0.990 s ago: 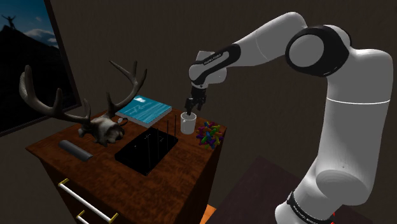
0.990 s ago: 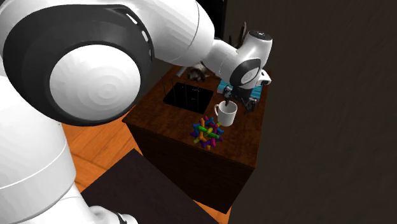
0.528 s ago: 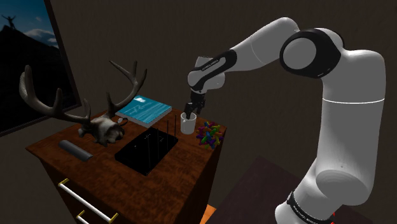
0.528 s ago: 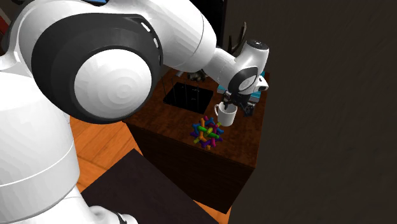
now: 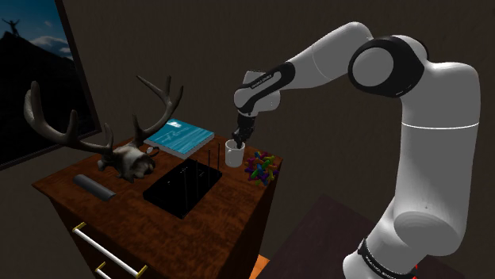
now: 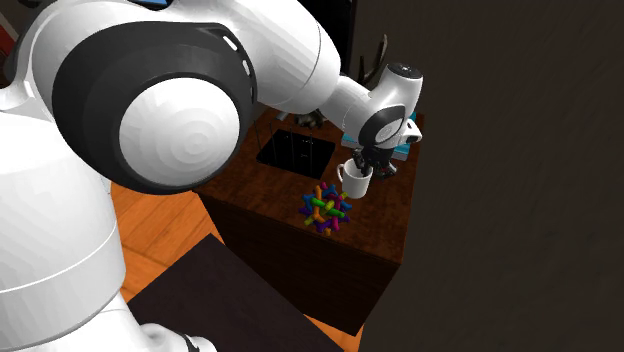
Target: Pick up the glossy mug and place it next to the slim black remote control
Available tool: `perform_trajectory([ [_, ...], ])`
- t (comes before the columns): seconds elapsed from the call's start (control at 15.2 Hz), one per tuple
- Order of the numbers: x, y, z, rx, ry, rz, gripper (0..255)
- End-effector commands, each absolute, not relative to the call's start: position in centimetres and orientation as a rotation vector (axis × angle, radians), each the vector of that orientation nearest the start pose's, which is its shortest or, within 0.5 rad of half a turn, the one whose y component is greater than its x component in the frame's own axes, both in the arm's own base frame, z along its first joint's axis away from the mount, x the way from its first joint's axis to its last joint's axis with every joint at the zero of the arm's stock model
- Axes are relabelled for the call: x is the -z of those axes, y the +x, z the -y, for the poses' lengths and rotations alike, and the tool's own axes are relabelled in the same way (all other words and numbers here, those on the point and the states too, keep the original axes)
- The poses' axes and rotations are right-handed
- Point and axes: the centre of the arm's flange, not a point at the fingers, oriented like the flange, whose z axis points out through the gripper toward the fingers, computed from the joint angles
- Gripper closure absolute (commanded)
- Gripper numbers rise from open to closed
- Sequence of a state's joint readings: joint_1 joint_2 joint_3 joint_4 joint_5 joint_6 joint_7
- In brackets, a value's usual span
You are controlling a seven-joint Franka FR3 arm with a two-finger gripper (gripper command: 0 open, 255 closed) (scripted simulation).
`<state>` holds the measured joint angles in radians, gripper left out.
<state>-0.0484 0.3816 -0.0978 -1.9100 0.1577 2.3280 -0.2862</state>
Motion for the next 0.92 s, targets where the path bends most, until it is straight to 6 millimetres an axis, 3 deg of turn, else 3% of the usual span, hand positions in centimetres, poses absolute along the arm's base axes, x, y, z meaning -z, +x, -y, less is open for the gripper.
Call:
perform_trajectory([
  [0.0,-30.1,62.3,8.6,0.086,-3.070,0.064,255],
  [0.4,-30.1,62.3,8.6,0.086,-3.070,0.064,255],
  [0.86,-33.8,62.3,8.6,0.086,-3.070,0.064,255],
])
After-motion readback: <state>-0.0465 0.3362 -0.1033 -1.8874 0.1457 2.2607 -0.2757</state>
